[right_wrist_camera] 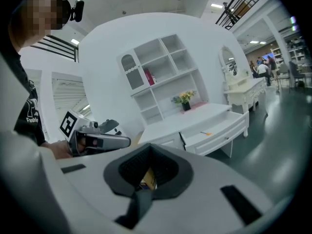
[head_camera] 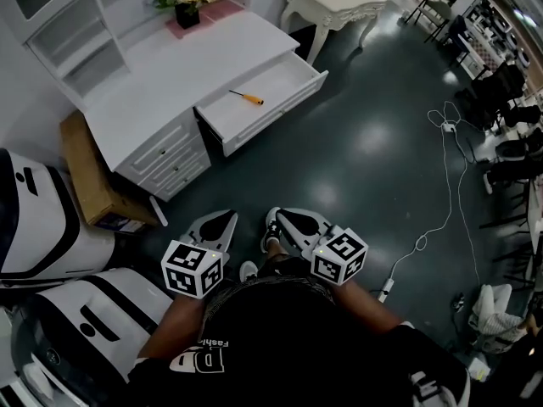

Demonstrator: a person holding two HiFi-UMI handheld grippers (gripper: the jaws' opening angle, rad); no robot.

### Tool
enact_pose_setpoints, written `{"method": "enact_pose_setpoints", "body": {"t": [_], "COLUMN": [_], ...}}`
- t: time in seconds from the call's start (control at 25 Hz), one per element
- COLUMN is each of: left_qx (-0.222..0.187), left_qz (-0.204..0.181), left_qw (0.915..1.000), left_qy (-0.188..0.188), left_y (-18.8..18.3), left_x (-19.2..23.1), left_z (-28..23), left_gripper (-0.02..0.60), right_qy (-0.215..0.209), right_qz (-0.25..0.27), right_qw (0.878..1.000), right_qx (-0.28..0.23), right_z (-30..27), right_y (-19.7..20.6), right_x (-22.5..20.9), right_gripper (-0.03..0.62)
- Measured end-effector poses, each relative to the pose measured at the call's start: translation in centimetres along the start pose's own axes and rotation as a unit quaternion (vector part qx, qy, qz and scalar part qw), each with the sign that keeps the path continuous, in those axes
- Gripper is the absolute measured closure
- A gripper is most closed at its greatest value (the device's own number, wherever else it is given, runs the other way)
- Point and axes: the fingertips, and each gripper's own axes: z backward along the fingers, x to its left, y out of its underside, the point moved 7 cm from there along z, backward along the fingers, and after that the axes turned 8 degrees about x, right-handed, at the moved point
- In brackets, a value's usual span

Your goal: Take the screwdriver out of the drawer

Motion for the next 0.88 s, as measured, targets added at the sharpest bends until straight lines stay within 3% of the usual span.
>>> {"method": "enact_pose_setpoints", "body": {"t": [0.48,0.88], "left_qx": [-0.007,0.008], "left_qz": [0.004,-0.002], "left_qw": [0.9997,0.9998], "left_qy": [-0.024,-0.017], "left_y": [-5.0,-9.4], "left_x": [3.5,4.9], "left_z": [-4.2,-9.9], "left_gripper": [0.568,0.568], "right_qy": [-0.014,-0.018], "right_qz": [0.002,-0.004], "right_qw": [1.000,1.000], "right_qx": [0.000,0.001], "right_z": [-3.3,-5.2], "right_y": [-4.4,-7.9], "right_x": [-5.8,-11.7], "right_gripper": [0.585,0.585]}}
